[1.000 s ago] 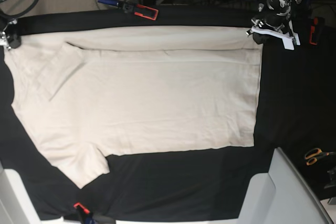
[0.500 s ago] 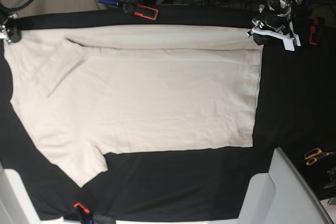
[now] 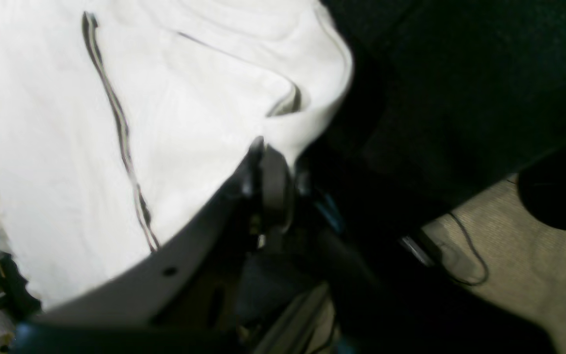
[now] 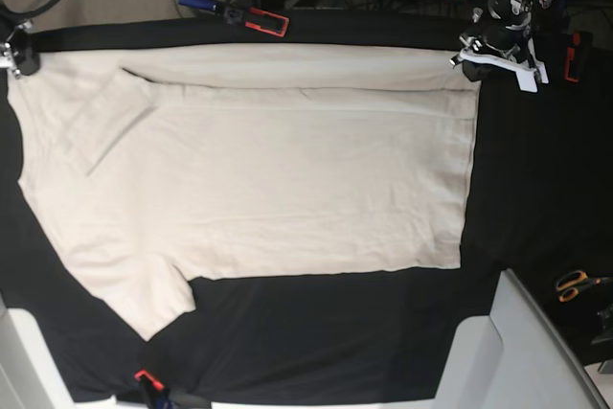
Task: Fold the T-shirt properly
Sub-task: 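Release the shirt and lift the left gripper away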
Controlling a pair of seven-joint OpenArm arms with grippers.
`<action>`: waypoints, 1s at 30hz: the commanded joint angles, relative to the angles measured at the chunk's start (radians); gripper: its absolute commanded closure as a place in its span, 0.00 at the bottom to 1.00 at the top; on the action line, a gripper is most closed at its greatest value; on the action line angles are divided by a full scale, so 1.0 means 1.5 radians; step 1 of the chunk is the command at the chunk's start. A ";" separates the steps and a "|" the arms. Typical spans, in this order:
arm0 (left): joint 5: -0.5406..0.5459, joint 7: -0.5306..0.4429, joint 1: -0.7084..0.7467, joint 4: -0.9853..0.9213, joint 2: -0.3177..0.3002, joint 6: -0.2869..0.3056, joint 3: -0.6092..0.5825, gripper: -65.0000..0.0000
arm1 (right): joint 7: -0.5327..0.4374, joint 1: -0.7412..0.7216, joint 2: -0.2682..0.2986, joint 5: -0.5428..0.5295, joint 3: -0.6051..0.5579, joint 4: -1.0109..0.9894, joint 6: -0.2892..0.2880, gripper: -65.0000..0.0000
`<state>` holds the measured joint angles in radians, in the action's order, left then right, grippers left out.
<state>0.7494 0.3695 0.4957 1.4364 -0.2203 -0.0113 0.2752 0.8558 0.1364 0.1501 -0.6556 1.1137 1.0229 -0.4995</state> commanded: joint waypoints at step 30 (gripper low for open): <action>-0.003 -0.012 0.040 -0.065 0.012 -0.004 0.207 0.57 | 0.026 0.017 -0.009 0.017 0.134 0.017 0.003 0.38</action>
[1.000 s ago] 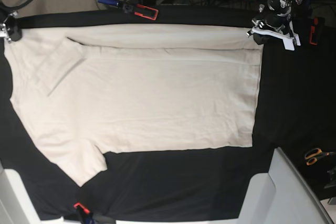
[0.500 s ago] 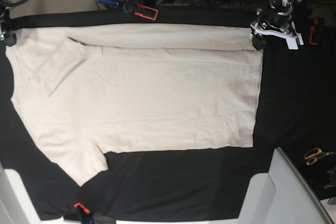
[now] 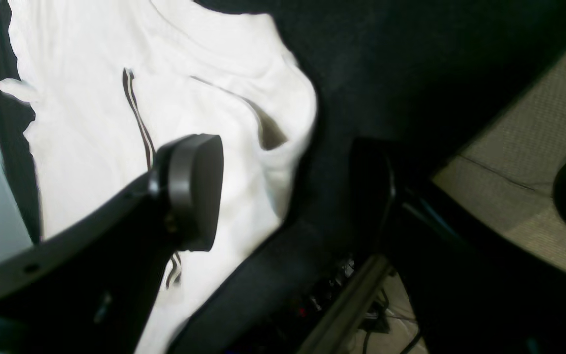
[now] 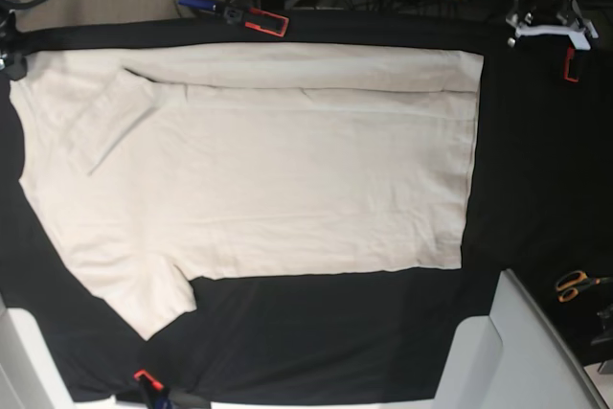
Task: Fold the T-shirt properly
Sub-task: 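Release the shirt and lift the left gripper away, then grasp the folded edge with both grippers and pull it outward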
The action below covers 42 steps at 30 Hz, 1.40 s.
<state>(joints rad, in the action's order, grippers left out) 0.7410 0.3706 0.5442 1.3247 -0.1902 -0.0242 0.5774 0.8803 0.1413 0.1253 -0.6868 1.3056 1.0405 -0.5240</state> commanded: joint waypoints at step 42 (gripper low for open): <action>0.002 -0.011 0.017 0.221 0.035 0.005 -0.182 1.00 | 0.162 0.009 -0.082 0.040 -0.278 0.144 -0.116 0.99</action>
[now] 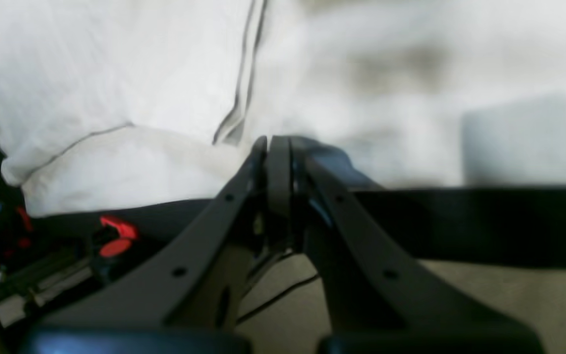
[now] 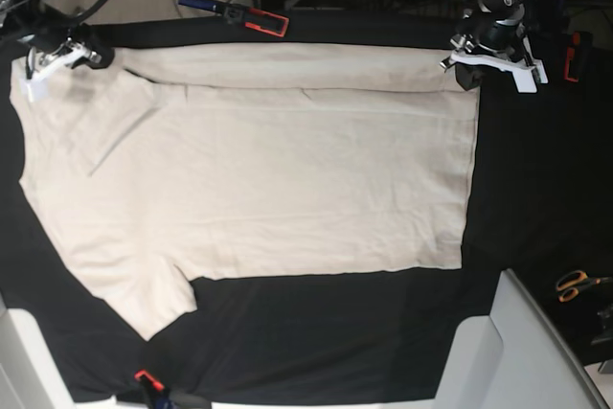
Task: Fold the T-shirt properly
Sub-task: 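Grasp the folded edge with both grippers and pull it outward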
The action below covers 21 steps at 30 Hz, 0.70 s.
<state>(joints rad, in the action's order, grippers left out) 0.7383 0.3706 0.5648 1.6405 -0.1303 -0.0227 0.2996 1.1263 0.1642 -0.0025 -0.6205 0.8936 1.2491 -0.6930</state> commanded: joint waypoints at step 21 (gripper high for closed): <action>-0.146 -0.014 0.003 0.008 0.000 0.004 0.005 1.00 | -0.005 -0.012 0.038 -0.004 -0.025 -0.006 -0.003 0.99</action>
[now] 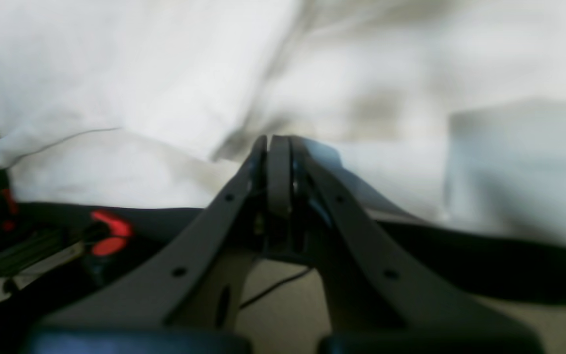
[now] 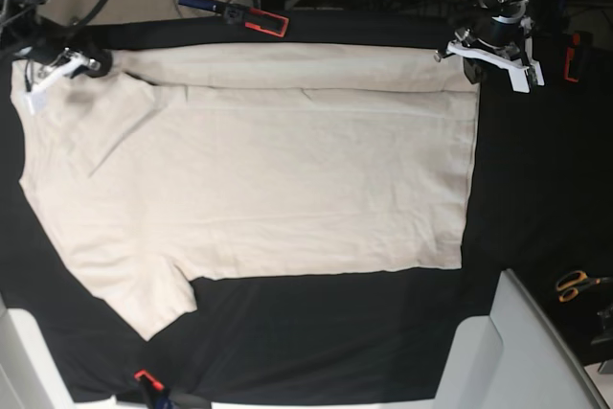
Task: Fold the T-shirt properly
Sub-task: 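Grasp the folded edge with both grippers and pull it outward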
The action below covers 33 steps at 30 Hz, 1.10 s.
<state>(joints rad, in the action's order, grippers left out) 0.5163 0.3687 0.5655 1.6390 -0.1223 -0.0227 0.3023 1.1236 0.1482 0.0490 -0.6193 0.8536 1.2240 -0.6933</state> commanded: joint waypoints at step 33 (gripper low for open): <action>-0.002 0.107 -0.131 0.001 -0.111 0.006 0.004 1.00 | -0.628 -0.356 0.261 0.193 -0.312 -0.539 -0.003 0.30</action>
<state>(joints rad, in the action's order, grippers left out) 0.5137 0.5468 0.3740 1.6272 -0.2756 -0.0135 0.3000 0.2001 -0.3622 0.4133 -0.3126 0.3820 0.4015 -0.6907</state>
